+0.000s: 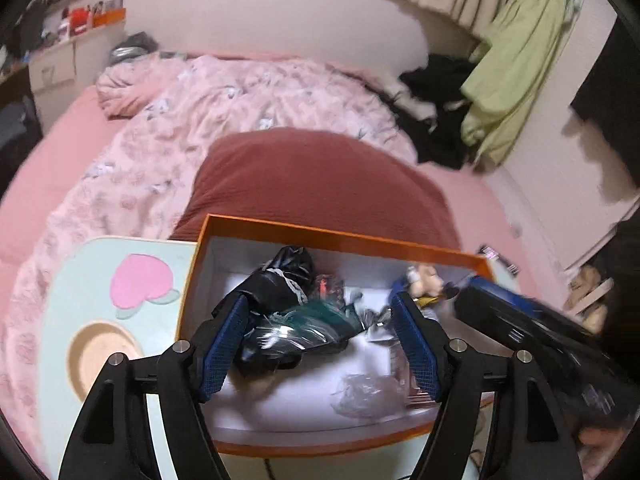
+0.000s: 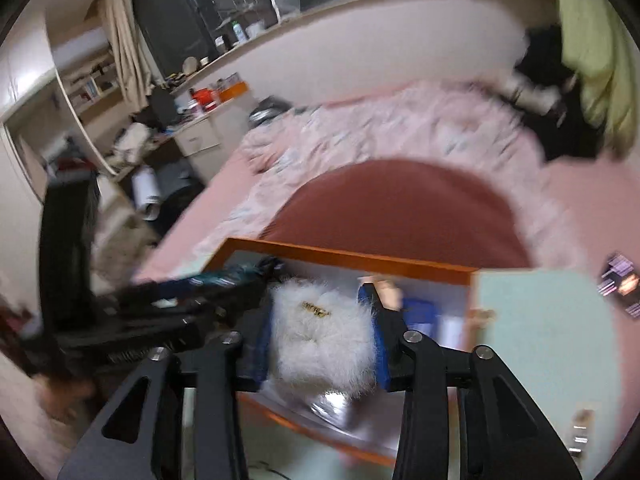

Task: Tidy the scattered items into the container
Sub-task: 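Lower the car and fur ball into the orange box and open both tools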

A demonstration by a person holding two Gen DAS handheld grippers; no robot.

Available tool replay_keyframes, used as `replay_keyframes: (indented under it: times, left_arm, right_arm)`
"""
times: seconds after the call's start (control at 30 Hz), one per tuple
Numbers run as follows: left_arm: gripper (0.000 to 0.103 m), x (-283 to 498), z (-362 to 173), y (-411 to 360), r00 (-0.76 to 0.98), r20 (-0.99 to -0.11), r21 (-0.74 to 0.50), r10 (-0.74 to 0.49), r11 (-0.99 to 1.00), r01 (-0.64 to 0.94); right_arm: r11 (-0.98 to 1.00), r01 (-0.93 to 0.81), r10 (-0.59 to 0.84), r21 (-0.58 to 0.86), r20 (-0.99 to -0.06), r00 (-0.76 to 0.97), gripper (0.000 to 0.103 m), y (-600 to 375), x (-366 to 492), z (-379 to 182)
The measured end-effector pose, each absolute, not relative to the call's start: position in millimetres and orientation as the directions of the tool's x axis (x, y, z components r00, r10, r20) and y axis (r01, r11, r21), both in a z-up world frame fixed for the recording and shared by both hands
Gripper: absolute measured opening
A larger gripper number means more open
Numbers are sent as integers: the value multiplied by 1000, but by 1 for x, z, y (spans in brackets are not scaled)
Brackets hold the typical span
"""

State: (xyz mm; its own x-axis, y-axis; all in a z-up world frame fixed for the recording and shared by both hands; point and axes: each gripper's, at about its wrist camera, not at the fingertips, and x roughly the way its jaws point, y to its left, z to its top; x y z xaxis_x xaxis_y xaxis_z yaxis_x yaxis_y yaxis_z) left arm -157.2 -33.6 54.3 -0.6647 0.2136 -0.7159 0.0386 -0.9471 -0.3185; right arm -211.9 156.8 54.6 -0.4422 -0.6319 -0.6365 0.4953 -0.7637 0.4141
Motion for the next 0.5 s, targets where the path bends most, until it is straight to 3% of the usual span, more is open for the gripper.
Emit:
replay_keyframes:
  times: [0.07,0.1,0.27,0.5]
  left_arm:
    - [88,-148,57,-36,-683,-693,-340,231,-940,27]
    - [89,-141,58,-38,-692,-684,-343,231,-939,26]
    - [91,-123,55,-36,-692,-687,-297,220,-955,-9]
    - [93,-102,47,-8,-714,-696,-66,73,-997,-37]
  right_arm:
    - [-779,448,-622,439,-634,-459,61,163,-218,49]
    - [-781,435,-622,448,-621,-478,62,167,-218,48]
    - [-759,470,-649,450,-568,-506,63,182,-189,50]
    - [-838,486,-512,248,-662,-547,63,167,-166,45]
